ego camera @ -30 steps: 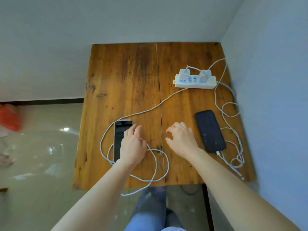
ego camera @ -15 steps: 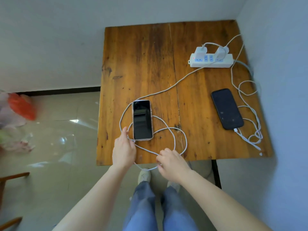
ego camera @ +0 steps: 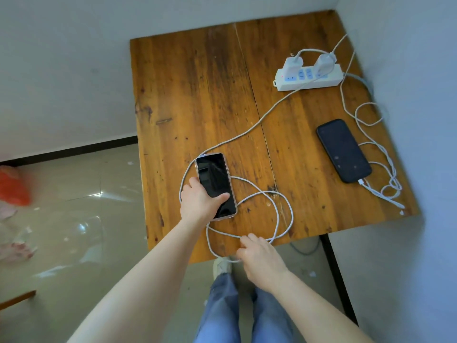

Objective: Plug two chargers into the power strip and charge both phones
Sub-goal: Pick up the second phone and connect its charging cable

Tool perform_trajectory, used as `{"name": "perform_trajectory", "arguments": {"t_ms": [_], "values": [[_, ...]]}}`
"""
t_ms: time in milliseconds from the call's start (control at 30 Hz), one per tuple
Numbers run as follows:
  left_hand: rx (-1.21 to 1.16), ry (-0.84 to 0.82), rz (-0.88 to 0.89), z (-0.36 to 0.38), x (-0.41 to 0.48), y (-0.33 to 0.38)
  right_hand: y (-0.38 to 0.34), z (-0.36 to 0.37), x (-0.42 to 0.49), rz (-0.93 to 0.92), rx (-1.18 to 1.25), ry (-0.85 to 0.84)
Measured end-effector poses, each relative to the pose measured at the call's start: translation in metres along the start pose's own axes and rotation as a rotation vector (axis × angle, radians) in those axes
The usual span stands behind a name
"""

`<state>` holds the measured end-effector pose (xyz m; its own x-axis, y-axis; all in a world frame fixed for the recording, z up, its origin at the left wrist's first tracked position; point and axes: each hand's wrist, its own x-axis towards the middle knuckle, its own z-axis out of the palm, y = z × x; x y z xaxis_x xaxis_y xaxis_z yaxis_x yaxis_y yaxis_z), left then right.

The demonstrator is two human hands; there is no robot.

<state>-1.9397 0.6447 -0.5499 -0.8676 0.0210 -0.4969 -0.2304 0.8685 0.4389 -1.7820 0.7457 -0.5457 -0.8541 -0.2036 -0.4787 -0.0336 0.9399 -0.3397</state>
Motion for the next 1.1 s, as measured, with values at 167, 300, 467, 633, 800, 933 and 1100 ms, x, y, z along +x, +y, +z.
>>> {"name": "perform_trajectory", "arguments": {"t_ms": [167, 300, 467, 633, 800, 933, 1100], "values": [[-0.101, -0.043, -0.133, -0.002, 0.01, 0.018, 0.015, -0.006, -0.003, 0.226, 0.168, 0.021], [-0.263, -0.046, -0.08, -0.018, 0.012, 0.017, 0.029, -0.019, -0.005, 0.286, 0.154, 0.038], [-0.578, -0.083, -0.138, -0.045, 0.005, -0.004, 0.026, -0.031, 0.004, 0.34, 0.047, 0.047], [-0.845, -0.095, -0.364, -0.061, -0.006, -0.033, 0.004, -0.026, 0.029, 0.304, 0.061, 0.145], [-0.993, -0.107, -0.455, -0.072, -0.011, -0.053, -0.021, -0.017, 0.072, 0.331, 0.199, 0.327], [-1.06, -0.138, -0.479, -0.073, -0.015, -0.062, -0.026, -0.022, 0.101, 0.505, 0.322, 0.35], [-1.105, -0.154, -0.5, -0.075, -0.02, -0.061, -0.027, -0.034, 0.102, 0.626, 0.573, 0.38]]}}
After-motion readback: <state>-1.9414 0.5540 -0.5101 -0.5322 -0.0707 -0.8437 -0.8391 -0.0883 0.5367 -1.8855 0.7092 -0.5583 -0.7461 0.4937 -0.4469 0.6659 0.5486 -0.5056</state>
